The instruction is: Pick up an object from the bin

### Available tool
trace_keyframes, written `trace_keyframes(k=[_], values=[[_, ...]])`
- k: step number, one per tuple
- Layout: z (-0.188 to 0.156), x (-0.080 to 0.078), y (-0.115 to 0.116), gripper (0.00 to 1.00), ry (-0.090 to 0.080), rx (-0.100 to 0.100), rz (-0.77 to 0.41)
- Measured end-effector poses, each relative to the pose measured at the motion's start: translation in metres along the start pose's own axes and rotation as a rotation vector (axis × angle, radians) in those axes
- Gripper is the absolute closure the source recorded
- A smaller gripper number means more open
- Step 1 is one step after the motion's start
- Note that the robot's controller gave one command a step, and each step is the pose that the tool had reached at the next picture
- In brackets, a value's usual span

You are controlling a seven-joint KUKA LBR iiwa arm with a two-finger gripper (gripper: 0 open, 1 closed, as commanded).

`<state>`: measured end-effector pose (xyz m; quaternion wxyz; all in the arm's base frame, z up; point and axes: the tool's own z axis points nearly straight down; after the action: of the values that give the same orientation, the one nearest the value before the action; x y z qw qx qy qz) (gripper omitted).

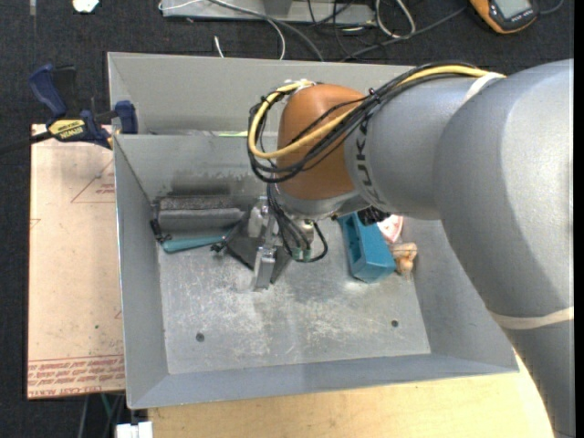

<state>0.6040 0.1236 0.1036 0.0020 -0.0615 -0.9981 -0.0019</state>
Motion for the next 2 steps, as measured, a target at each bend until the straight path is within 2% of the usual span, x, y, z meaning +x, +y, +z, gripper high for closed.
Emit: trace_keyframes(k=[1,2], values=[[0.035,-0.001,-0.009,0.0,-0.011,-0.002,0.204],[0.032,-0.003,0.002,1.0,-0.007,-0.005,0.161]])
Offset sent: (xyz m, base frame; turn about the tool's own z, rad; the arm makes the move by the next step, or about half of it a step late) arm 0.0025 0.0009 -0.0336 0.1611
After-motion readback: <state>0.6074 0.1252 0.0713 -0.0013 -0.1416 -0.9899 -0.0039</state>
